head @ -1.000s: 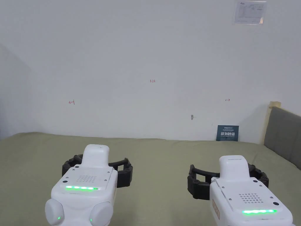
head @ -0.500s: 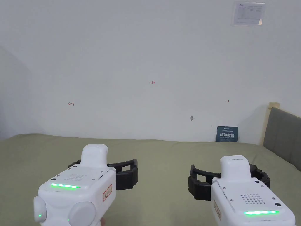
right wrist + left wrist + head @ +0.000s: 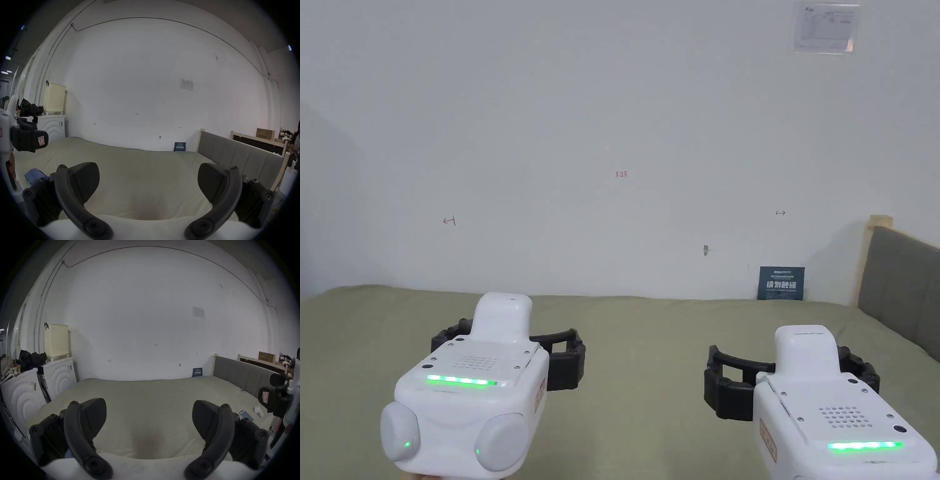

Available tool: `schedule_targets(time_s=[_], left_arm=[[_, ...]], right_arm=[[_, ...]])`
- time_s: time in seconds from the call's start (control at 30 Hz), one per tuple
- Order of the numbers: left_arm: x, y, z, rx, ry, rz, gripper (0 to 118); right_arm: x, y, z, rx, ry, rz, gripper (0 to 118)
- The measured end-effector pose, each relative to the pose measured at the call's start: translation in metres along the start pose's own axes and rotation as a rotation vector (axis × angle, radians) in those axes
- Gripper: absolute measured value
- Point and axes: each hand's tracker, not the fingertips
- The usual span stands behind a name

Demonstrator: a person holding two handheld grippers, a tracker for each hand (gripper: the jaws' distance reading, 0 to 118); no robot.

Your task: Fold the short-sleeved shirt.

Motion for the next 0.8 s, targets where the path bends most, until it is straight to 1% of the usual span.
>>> schedule_targets(time_s=[0.1, 0.2, 0.43, 0.5, 0.63, 0.7, 0.8], left_arm=[[-0.004, 0.0, 0.002, 0.006, -0.05, -0.026, 111], [-0.008, 0.006, 0.0, -0.017, -0.041, 0.033, 111], [-0.014, 0.003, -0.002, -0.037, -0.048, 0.068, 111], [-0.013, 0.002, -0.003, -0.041, -0.044, 0.049, 111], [-0.008, 0.002, -0.002, -0.018, 0.021, -0.001, 111], [-0.006, 0.003, -0.001, -0.013, 0.015, -0.019, 111], [-0.006, 0.005, -0.001, -0.037, -0.007, -0.003, 111]], right_arm=[[0.0, 0.001, 0.0, -0.001, 0.004, 0.01, 118], [0.0, 0.0, 0.001, 0.005, 0.001, 0.006, 118], [0.004, -0.001, 0.001, -0.001, -0.002, 0.002, 118], [0.005, 0.0, 0.001, -0.004, -0.004, 0.001, 118], [0.006, -0.001, 0.001, -0.005, -0.006, -0.009, 118], [0.007, -0.002, 0.001, -0.01, -0.004, -0.011, 118], [0.006, -0.003, 0.0, -0.014, -0.005, -0.013, 118]])
